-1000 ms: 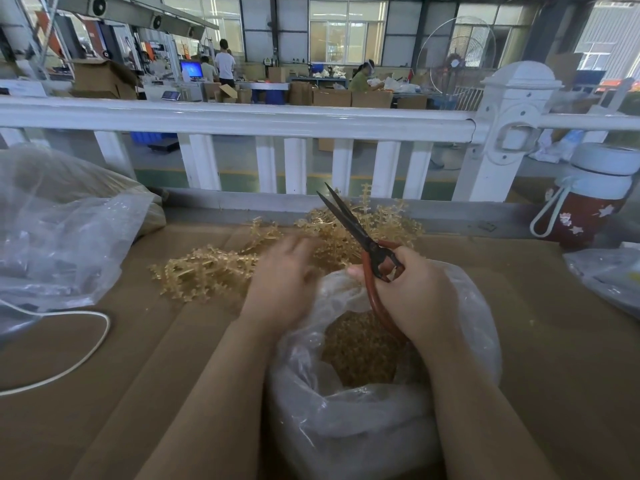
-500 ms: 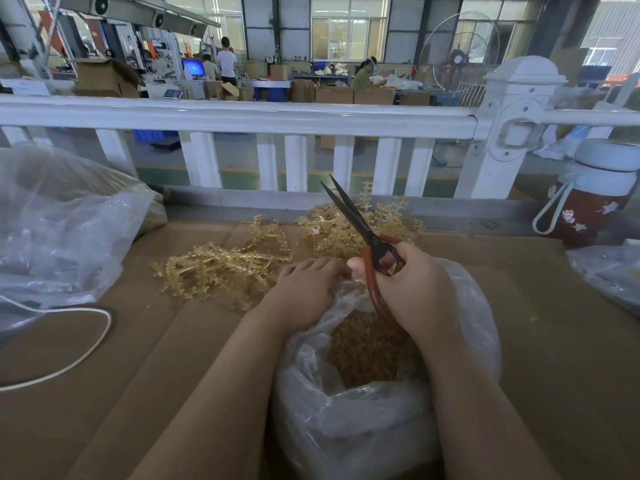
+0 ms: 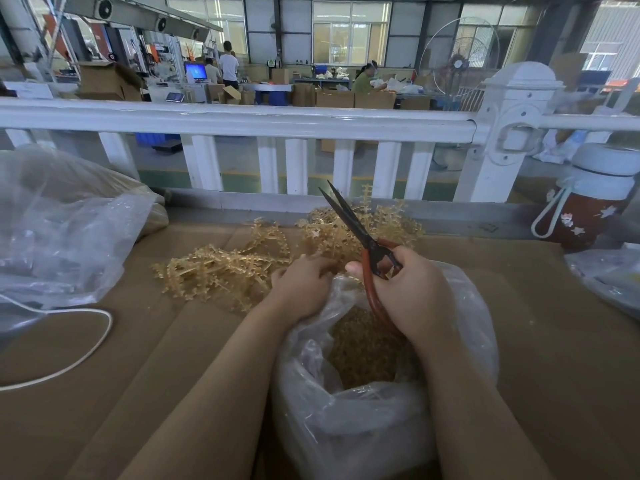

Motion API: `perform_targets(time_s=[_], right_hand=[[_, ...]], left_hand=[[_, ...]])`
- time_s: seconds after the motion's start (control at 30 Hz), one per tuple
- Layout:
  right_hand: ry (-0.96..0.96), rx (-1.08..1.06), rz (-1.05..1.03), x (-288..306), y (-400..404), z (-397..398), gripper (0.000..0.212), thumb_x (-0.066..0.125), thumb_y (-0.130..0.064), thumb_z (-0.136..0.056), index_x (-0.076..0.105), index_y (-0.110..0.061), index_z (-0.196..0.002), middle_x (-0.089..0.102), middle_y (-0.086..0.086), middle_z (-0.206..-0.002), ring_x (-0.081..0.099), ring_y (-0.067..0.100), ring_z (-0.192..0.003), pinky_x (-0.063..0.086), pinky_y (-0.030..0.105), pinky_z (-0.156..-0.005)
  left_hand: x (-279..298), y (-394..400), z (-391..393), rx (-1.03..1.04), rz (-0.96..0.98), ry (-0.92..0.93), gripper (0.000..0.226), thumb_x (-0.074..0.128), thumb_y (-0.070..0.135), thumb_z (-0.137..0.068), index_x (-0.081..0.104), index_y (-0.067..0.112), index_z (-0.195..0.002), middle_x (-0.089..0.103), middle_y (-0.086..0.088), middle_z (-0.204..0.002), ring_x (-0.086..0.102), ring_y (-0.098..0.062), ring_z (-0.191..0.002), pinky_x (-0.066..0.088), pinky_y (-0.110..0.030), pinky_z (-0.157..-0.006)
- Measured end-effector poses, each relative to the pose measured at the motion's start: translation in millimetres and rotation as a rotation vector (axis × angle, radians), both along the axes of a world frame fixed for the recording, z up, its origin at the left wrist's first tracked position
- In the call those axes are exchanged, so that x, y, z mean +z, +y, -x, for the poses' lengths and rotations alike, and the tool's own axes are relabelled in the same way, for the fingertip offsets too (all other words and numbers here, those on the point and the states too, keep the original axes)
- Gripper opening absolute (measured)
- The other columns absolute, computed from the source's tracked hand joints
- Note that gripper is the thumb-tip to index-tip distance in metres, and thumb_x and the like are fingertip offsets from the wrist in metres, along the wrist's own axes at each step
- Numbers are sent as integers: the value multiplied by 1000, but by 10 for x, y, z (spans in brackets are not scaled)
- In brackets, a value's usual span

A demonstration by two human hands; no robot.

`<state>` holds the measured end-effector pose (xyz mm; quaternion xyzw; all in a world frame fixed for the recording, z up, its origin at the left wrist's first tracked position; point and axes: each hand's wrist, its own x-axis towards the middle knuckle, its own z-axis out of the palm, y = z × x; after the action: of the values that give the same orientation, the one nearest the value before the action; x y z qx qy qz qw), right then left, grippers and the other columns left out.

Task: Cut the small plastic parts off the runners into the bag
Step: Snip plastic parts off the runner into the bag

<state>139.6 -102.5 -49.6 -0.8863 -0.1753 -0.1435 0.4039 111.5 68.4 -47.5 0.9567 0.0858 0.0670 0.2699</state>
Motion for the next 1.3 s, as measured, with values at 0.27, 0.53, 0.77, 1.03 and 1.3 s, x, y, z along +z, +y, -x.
perform_targets(time_s=[0.27,0.53,0.77,1.03,1.3], right_hand=[[16,-23,12,-8,20,-21,49,67,-81,-70,54,-35,-81,58,-26,-74,52,-6,-71,35,16,-58],[22,-16,5,-17,14,-41,51,66,-82,-70,58,-35,-88,60,-24,-78,61,6,-79,43,24,-64],[21,-3,9,-22,23,-54,50,65,-83,-69,54,-40,-92,52,-29,-77,58,5,-81,34,16,-61],[38,9,-16,-30,21,-66,54,63,-87,-67,54,-41,-94,52,-31,-78,47,-7,-73,29,14,-62],[41,-23,-101,-11,12,-15,50,67,-80,-69,62,-33,-82,65,-19,-74,59,-3,-72,39,19,-59]], left_hand=[[74,18,-65,151,408,-189,15,60,24,-98,67,23,-110,69,5,-102,60,-6,-74,48,-25,-67],[144,-18,-194,225,569,-129,38,69,23,-92,60,10,-127,64,0,-107,61,-11,-79,50,-16,-51],[62,-25,-174,248,549,-129,8,66,22,-94,70,27,-88,68,5,-81,49,-1,-37,41,-18,-39],[74,-49,-209,305,543,-125,20,74,29,-88,65,32,-71,68,6,-75,52,-5,-46,44,-23,-48],[127,-17,-136,344,704,-217,18,57,23,-99,64,11,-88,69,-4,-73,57,-8,-48,46,-22,-44]])
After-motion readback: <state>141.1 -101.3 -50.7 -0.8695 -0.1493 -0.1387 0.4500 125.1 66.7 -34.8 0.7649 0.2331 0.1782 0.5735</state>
